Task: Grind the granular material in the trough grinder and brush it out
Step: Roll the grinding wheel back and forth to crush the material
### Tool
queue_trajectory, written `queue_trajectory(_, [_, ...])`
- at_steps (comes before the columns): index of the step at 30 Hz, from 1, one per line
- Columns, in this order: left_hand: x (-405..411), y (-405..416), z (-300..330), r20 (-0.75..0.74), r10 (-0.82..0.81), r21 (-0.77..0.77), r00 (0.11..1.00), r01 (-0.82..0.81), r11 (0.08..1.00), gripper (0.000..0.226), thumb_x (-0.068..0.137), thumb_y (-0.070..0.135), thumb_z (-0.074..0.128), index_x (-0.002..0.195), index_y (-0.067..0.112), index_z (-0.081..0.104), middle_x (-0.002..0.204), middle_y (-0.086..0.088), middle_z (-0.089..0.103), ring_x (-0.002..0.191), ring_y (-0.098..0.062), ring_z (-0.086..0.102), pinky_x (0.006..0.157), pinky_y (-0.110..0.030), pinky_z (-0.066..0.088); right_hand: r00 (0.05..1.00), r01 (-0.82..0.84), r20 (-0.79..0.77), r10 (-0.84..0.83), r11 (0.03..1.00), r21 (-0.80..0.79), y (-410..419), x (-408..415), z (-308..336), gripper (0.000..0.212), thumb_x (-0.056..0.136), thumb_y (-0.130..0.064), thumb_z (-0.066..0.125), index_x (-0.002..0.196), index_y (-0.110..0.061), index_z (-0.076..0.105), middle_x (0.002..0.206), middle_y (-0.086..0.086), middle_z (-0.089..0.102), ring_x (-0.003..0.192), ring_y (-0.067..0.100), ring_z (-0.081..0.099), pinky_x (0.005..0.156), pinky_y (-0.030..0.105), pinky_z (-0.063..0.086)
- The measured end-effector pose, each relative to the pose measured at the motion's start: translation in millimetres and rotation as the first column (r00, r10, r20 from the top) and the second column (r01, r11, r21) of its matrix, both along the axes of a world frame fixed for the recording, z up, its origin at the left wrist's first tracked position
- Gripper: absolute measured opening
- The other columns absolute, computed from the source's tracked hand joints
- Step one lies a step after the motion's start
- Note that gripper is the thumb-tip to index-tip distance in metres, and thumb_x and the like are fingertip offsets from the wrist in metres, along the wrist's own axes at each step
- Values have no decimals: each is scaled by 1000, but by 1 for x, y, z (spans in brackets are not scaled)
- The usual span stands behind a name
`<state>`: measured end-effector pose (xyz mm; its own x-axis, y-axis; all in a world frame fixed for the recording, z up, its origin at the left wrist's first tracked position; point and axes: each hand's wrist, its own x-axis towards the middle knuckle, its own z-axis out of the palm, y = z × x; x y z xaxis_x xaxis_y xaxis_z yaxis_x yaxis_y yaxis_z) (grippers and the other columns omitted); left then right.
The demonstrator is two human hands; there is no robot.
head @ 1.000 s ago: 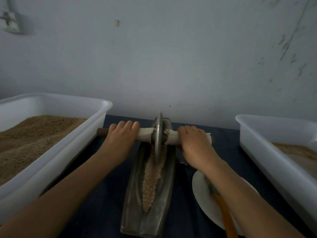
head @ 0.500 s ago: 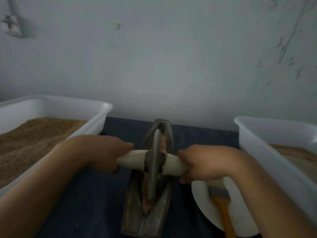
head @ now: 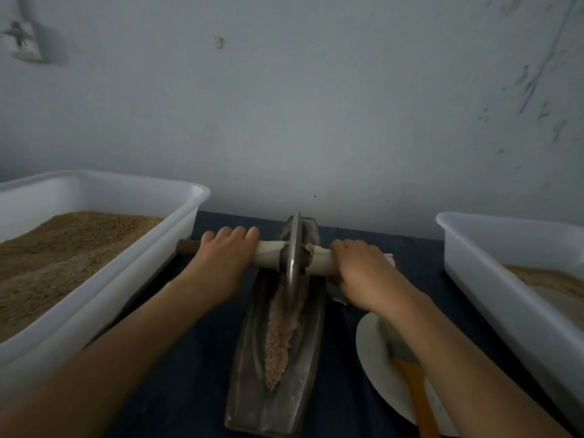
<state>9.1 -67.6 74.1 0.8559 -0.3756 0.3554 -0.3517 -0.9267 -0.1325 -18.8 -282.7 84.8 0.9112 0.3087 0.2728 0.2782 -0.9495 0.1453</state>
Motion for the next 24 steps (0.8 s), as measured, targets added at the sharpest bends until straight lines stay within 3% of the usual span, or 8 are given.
queue_trajectory(3, [3, -1, -5, 66, -10, -35, 998, 12, 999, 40, 84, 15, 59, 115, 23, 35, 114, 4, 46, 106, -16, 45, 93, -32, 34, 997, -3, 76, 2, 1000, 14, 1, 3, -4, 27, 87, -21, 57, 111, -12, 48, 109, 5, 54, 98, 21, 48, 71, 29, 23])
queue_trajectory(6, [3, 2, -4, 39, -31, -29, 999, 32, 999, 42, 85, 17, 59, 117, 24, 34, 116, 4, 46, 108, -15, 45, 95, -32, 34, 998, -1, 57, 1, 1000, -8, 3, -1, -2, 27, 88, -21, 56, 112, -12, 47, 110, 6, 53, 100, 22, 48, 72, 30, 24])
queue_trajectory(9, [1, 6, 5, -57, -48, 23, 997, 50, 998, 41, 88, 21, 56, 123, 23, 33, 121, 3, 47, 112, -16, 47, 97, -34, 37, 999, -4, -37, 3, 999, -36, 4, -8, 5, 23, 91, -17, 52, 112, -11, 46, 111, 7, 54, 99, 23, 48, 71, 29, 26])
queue_trajectory(13, [-14, 9, 24, -293, -41, 118, 955, 79, 990, 46, 90, 24, 56, 129, 23, 32, 125, 1, 49, 114, -16, 49, 97, -32, 40, 964, 1, -266, -11, 999, -36, 8, -24, 19, 25, 92, -15, 53, 115, -9, 45, 115, 8, 53, 101, 22, 50, 71, 26, 29])
queue_trajectory(16, [-32, 15, 39, -487, -57, 142, 872, 143, 979, 39, 90, 25, 58, 120, 26, 34, 116, 3, 52, 105, -12, 51, 89, -25, 40, 901, -26, -434, 2, 999, -48, 11, -39, 35, 30, 92, -21, 55, 118, -10, 45, 114, 7, 53, 95, 18, 51, 63, 23, 34])
queue_trajectory(18, [-42, 20, 49, -580, -78, 142, 811, 195, 970, 33, 89, 26, 59, 106, 32, 32, 102, 7, 50, 95, -9, 51, 85, -24, 40, 871, -74, -490, 30, 995, -70, 13, -49, 45, 31, 92, -27, 57, 115, -10, 47, 101, 3, 53, 89, 16, 51, 58, 22, 35])
queue_trajectory(21, [-50, 24, 57, -636, -97, 140, 765, 239, 961, 32, 88, 29, 60, 97, 34, 30, 88, 15, 44, 85, -5, 49, 79, -22, 40, 831, -124, -553, 55, 988, -88, 14, -62, 55, 24, 91, -33, 58, 103, -14, 50, 76, -6, 41, 74, 10, 46, 49, 16, 29])
queue_trajectory(24, [-47, 24, 57, -655, -117, 97, 746, 238, 966, 30, 89, 31, 59, 87, 36, 30, 83, 16, 44, 76, 0, 46, 75, -20, 37, 823, -118, -565, 56, 990, -73, 12, -61, 54, 30, 91, -35, 57, 109, -11, 54, 75, -7, 41, 73, 9, 46, 50, 15, 30])
